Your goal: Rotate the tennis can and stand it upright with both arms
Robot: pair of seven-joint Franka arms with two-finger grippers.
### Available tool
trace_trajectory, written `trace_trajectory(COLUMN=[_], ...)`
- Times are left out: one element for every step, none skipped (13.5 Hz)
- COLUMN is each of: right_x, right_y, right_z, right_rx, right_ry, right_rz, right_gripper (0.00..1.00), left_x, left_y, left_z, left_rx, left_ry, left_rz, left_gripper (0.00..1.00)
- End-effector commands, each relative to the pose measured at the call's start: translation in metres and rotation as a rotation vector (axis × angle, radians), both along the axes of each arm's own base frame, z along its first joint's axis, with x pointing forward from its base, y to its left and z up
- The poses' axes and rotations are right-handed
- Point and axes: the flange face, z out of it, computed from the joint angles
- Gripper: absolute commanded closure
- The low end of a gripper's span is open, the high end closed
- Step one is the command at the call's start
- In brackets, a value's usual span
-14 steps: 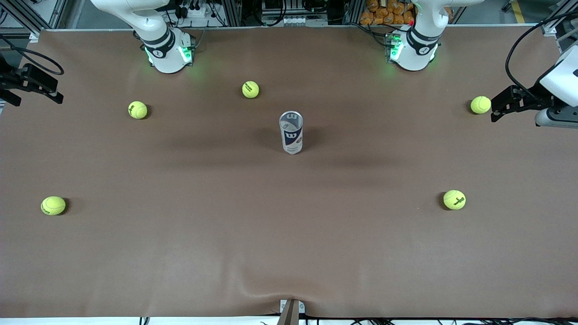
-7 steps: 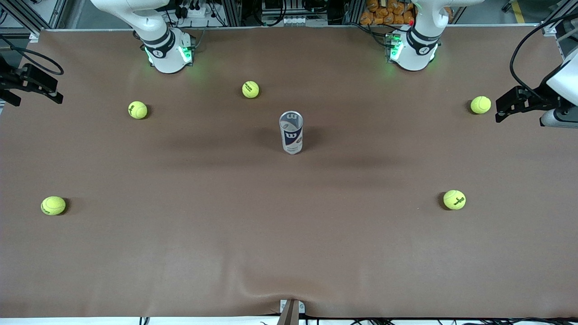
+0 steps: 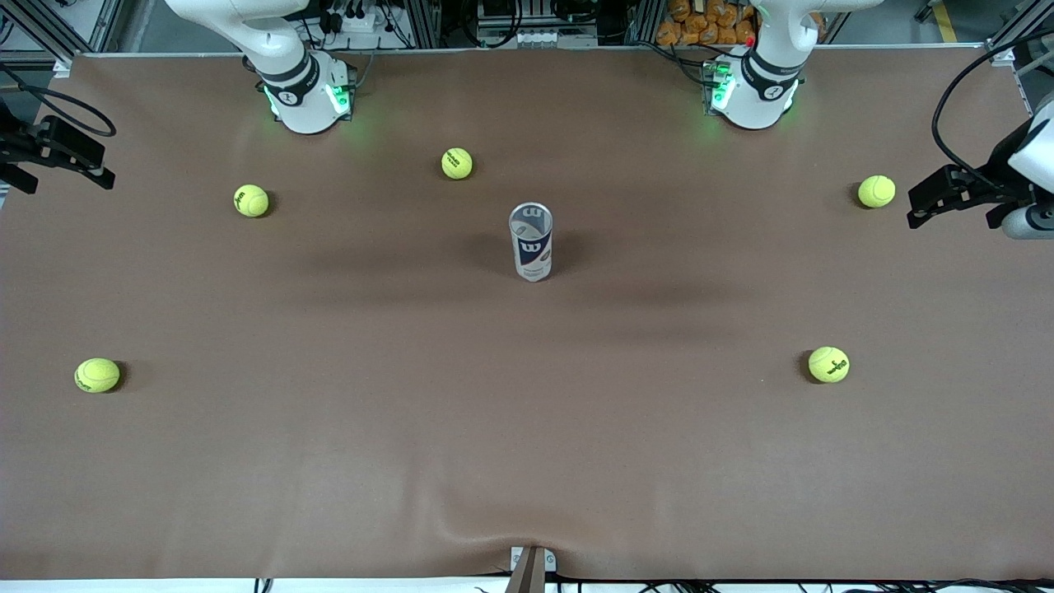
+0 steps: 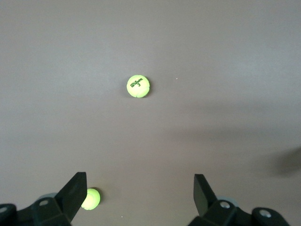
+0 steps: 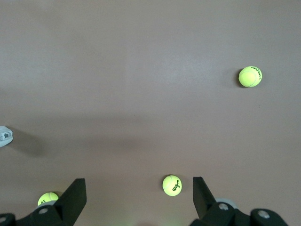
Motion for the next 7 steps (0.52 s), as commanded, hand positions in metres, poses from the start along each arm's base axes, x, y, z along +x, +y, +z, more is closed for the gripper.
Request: trace_trajectory(right_x=[-0.0026,-0.0031,-0.003,-0.003,-0.0025,-0.0025,-0.003], right_y=[-0.0005,-0.0006,0.0012,0.0012,0.0019,0.0019,0.0019], right_z=[0.0056,0.0063,0.0063,0.0063,0.0056,0.0056,0.0063], right_rx=[-0.008,-0.008,-0.006,-0.006,-0.008,-0.008,-0.008], right_ry=[-0.006,-0.007,-0.007,-0.007,-0.006,-0.006,-0.007], right_rz=[0.011,0.011,0.014,0.014,0.016,0.016,0.016], right_gripper=[0.0,0.0,0.0,0.0,0.0,0.0,0.0], left_x=[0.0016,0.0016,0.0016,0.0016,0.0016,0.0021,0.0016], left_y=[0.0108,0.0108,0.0108,0.0108,0.0108,0.0109,0.0101], left_z=[-0.0009,-0.001,-0.001,-0.001,-0.0017,-0.0025,-0.001], left_rx=[-0.021,-0.021,-0.021,-0.021,-0.021,-0.019,-0.019], left_ry=[0.004,0.004,0.004,0.004,0.005,0.007,0.004], left_rz=[0.033,0.033,0.033,0.033,0.035,0.037,0.041], left_gripper=[0.0,0.0,0.0,0.0,0.0,0.0,0.0])
